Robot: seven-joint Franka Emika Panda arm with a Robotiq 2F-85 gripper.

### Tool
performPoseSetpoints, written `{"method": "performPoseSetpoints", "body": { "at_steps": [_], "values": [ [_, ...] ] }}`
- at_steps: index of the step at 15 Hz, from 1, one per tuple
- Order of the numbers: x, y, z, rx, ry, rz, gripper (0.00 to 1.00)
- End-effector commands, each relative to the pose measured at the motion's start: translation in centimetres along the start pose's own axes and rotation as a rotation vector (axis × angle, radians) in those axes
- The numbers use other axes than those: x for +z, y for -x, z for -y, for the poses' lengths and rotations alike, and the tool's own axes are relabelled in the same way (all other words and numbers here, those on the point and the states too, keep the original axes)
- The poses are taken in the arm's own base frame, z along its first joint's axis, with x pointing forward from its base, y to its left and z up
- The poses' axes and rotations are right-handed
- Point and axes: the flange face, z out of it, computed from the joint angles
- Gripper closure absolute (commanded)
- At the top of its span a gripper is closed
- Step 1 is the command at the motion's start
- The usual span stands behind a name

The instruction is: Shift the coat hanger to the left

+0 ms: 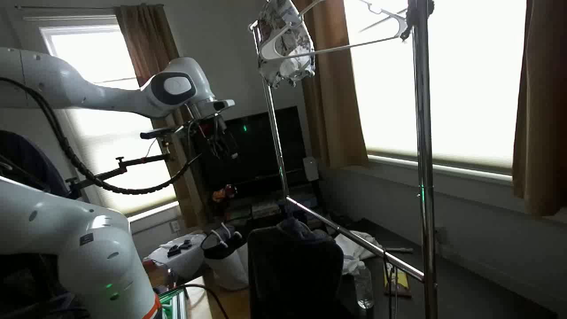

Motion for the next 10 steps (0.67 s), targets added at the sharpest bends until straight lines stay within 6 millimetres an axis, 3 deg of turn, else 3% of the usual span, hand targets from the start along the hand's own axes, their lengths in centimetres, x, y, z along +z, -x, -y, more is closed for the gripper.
{"method": "performPoseSetpoints", "body": {
  "at_steps": [1,6,10],
  "values": [
    [-0.1,0.0,0.0,0.000,0.000,0.000,0.00],
    [-1.0,0.5,-0.4,0.085,0.003,-0.050,0.00],
    [-2.7,4.5,-2.4,0.303,-0.004,-0.116,0.00]
  ]
}}
